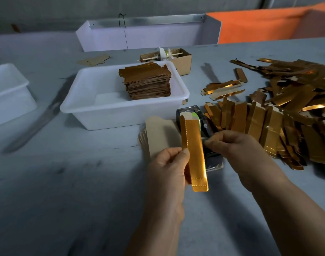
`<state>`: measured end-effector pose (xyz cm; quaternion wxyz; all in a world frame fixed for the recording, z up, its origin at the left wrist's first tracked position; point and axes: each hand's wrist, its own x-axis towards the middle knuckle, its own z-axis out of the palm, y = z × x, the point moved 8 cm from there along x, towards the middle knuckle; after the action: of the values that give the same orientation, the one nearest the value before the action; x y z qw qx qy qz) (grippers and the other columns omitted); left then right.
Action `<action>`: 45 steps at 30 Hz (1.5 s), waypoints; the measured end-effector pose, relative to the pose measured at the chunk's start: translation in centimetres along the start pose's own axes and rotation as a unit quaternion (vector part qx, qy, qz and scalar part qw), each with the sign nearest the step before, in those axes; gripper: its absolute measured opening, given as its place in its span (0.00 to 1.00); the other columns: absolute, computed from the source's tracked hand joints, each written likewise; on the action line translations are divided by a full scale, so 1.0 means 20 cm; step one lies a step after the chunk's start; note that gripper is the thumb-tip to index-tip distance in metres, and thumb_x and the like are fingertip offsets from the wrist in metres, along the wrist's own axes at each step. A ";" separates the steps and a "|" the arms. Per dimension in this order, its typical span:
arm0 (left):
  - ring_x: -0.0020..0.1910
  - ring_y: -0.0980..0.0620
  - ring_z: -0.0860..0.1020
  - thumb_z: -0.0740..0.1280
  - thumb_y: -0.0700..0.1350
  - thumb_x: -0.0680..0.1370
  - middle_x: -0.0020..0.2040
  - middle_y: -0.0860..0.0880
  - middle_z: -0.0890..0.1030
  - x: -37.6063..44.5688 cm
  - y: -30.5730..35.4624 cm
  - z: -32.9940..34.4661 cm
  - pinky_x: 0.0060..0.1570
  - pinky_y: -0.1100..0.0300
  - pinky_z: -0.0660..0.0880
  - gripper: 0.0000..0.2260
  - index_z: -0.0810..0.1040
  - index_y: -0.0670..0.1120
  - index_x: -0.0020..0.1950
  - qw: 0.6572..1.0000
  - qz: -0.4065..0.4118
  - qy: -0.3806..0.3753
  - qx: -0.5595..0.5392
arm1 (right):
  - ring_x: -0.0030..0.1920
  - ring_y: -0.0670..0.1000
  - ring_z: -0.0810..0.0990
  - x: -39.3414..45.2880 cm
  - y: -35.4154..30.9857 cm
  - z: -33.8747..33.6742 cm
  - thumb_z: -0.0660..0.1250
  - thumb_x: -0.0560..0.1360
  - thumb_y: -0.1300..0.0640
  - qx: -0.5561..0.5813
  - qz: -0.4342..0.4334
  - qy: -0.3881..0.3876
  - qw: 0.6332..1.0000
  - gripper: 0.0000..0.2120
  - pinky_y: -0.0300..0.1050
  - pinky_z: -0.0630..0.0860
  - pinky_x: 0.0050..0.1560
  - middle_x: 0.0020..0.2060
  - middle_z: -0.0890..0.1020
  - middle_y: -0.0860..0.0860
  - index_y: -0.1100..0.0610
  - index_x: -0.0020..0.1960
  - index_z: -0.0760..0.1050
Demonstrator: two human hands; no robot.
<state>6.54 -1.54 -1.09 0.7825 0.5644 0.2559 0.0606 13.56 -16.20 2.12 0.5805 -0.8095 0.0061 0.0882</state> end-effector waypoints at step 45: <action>0.37 0.57 0.79 0.69 0.46 0.76 0.37 0.54 0.83 -0.01 0.12 0.13 0.39 0.60 0.76 0.03 0.81 0.48 0.45 0.981 0.065 -0.060 0.175 | 0.43 0.48 0.77 -0.24 0.07 -0.15 0.63 0.76 0.55 -0.069 -0.028 0.099 0.992 0.06 0.42 0.74 0.40 0.43 0.80 0.49 0.51 0.41 0.75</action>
<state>8.09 -2.97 1.73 0.6800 0.7106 0.1780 0.0322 9.19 -19.96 2.45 0.5221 -0.8521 0.0346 -0.0080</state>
